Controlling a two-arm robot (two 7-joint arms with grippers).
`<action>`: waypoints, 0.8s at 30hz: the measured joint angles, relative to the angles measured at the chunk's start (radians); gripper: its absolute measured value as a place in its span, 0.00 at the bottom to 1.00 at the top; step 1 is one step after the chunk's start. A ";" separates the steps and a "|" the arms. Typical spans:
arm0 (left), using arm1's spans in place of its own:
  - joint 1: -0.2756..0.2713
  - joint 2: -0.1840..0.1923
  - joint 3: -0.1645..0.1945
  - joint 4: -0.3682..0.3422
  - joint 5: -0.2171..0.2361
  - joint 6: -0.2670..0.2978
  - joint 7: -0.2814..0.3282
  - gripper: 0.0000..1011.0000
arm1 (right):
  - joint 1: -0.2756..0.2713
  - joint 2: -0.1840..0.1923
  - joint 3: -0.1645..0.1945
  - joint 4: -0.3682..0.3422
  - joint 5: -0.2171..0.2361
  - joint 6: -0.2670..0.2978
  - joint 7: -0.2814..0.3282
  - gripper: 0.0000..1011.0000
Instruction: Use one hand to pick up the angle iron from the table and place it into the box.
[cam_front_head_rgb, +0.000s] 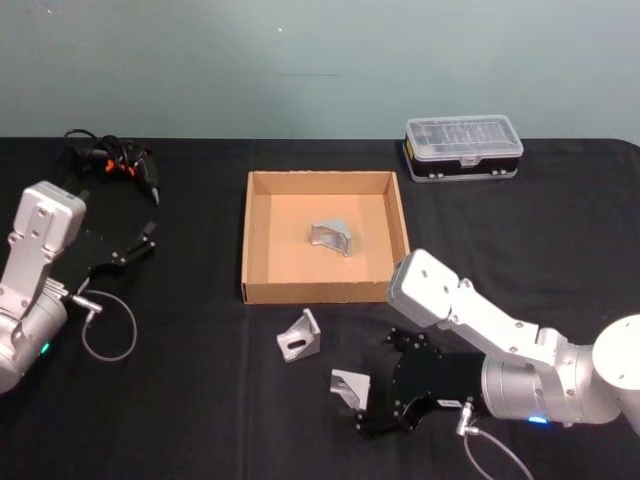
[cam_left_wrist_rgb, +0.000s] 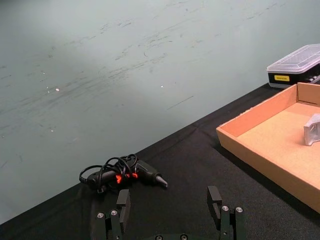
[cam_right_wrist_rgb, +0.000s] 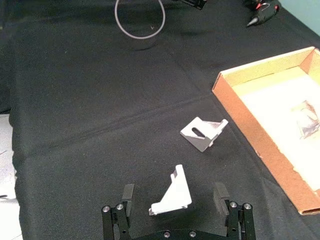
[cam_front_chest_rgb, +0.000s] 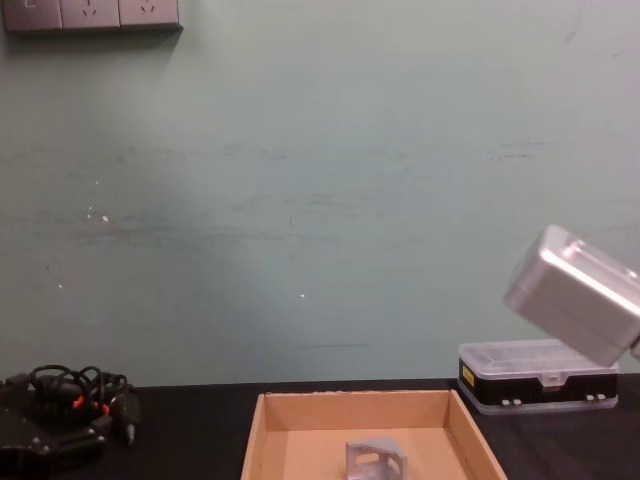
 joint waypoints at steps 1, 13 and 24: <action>0.000 0.000 0.000 0.000 0.000 0.000 0.000 1.00 | 0.000 0.000 0.000 0.000 0.000 0.000 0.000 0.99; 0.000 0.000 0.000 0.000 0.000 0.000 0.000 1.00 | 0.010 -0.013 -0.024 0.018 -0.024 0.037 0.013 0.99; 0.000 0.000 0.000 0.000 0.000 0.000 0.000 1.00 | 0.008 -0.020 -0.032 0.035 -0.044 0.051 0.015 0.99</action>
